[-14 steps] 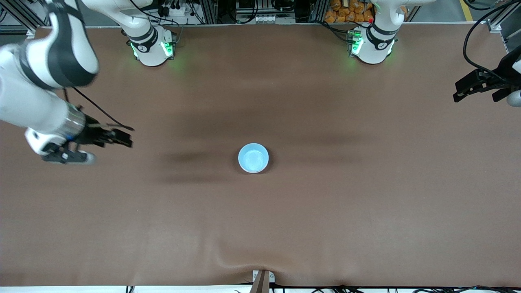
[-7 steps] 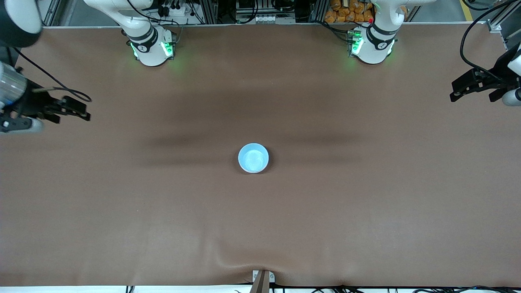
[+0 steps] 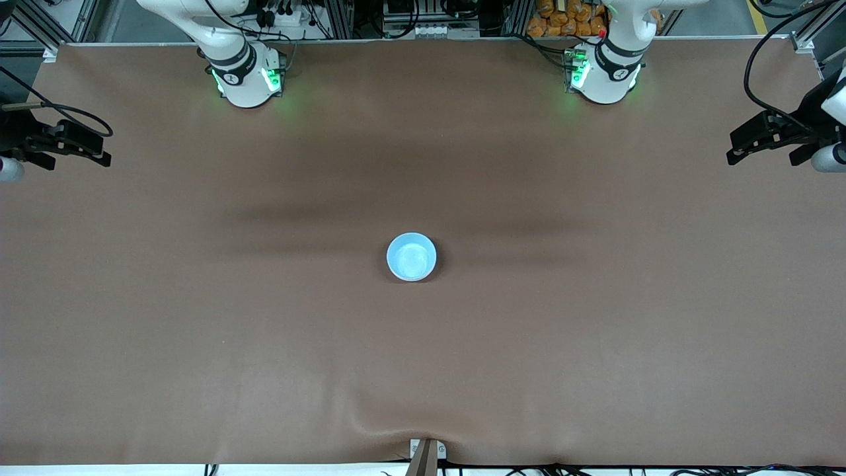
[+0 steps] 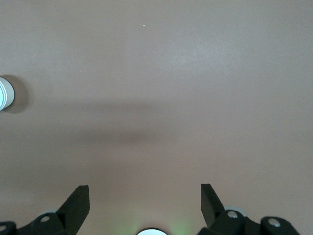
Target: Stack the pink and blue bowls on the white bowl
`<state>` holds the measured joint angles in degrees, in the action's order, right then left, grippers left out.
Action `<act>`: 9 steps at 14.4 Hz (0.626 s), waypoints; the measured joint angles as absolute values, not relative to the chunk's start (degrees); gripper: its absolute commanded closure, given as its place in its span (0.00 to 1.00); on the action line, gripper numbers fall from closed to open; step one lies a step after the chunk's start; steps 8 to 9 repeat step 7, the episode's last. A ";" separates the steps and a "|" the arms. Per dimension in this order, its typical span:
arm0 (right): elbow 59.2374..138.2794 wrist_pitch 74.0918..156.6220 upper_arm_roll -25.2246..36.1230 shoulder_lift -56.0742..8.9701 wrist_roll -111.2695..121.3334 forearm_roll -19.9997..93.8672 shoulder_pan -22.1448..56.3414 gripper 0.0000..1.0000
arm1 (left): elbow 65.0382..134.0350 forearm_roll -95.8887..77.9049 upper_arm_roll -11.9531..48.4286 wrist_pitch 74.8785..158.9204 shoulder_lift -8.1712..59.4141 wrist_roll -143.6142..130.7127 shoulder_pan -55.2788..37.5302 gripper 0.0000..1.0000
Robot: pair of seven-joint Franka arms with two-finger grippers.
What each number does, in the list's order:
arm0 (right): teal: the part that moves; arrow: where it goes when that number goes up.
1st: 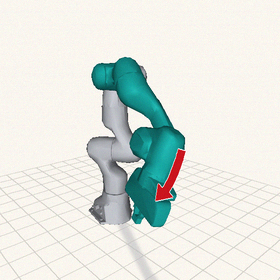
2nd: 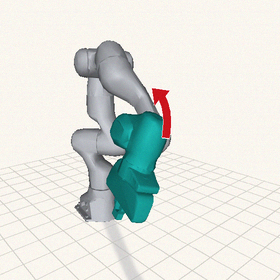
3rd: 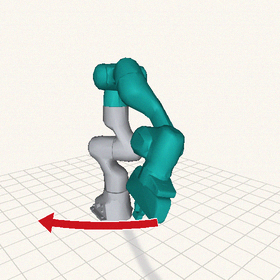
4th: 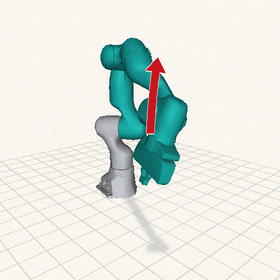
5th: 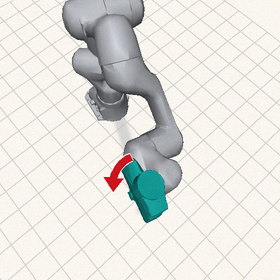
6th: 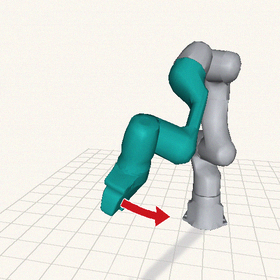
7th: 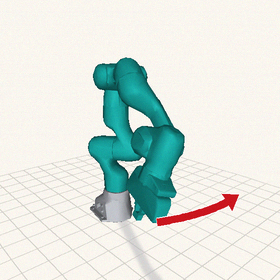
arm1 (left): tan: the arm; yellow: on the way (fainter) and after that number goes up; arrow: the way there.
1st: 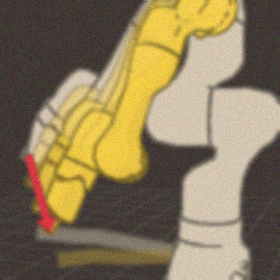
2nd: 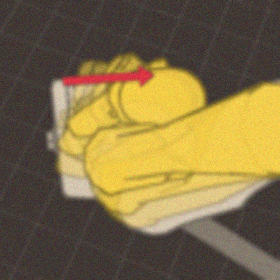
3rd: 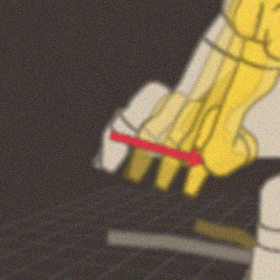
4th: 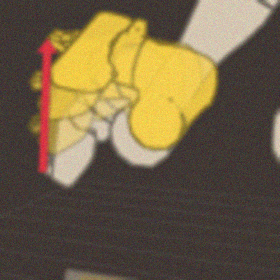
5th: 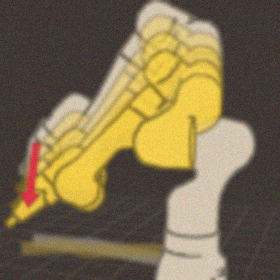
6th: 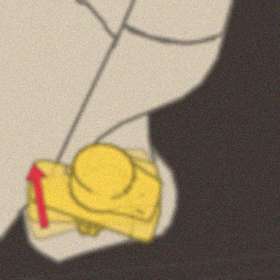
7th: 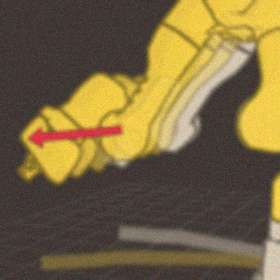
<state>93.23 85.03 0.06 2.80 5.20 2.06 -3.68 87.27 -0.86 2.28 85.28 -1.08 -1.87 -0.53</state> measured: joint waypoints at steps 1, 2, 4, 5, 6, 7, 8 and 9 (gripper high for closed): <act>93.23 85.02 0.06 2.79 5.06 2.04 -3.82 0.00 | 87.27 -0.90 2.28 85.28 -1.04 -1.87 -0.53 0.00; 93.23 85.00 0.06 2.79 4.68 2.03 -3.91 0.00 | 87.27 -0.93 2.28 85.28 -1.00 -1.87 -0.53 0.00; 93.23 85.00 -0.06 2.79 3.83 2.02 -3.94 0.00 | 87.31 -0.95 2.28 85.16 -0.93 -1.87 -0.53 0.00; 93.23 85.00 -0.14 2.79 3.67 2.01 -3.95 0.00 | 87.35 -0.96 2.29 85.13 -0.86 -1.87 -0.54 0.00; 93.23 85.01 -0.17 2.79 3.57 2.00 -3.96 0.00 | 87.36 -0.97 2.29 85.12 -0.75 -1.87 -0.54 0.00; 93.23 85.03 -0.17 2.79 3.52 2.00 -4.00 0.00 | 87.36 -0.99 2.30 85.12 -0.64 -1.87 -0.54 0.00; 93.23 85.03 -0.17 2.79 3.52 2.00 -4.00 0.00 | 87.36 -0.99 2.30 85.12 -0.64 -1.87 -0.54 0.00; 93.23 85.03 -0.17 2.79 3.52 2.00 -4.00 0.00 | 87.36 -0.99 2.30 85.12 -0.64 -1.87 -0.54 0.00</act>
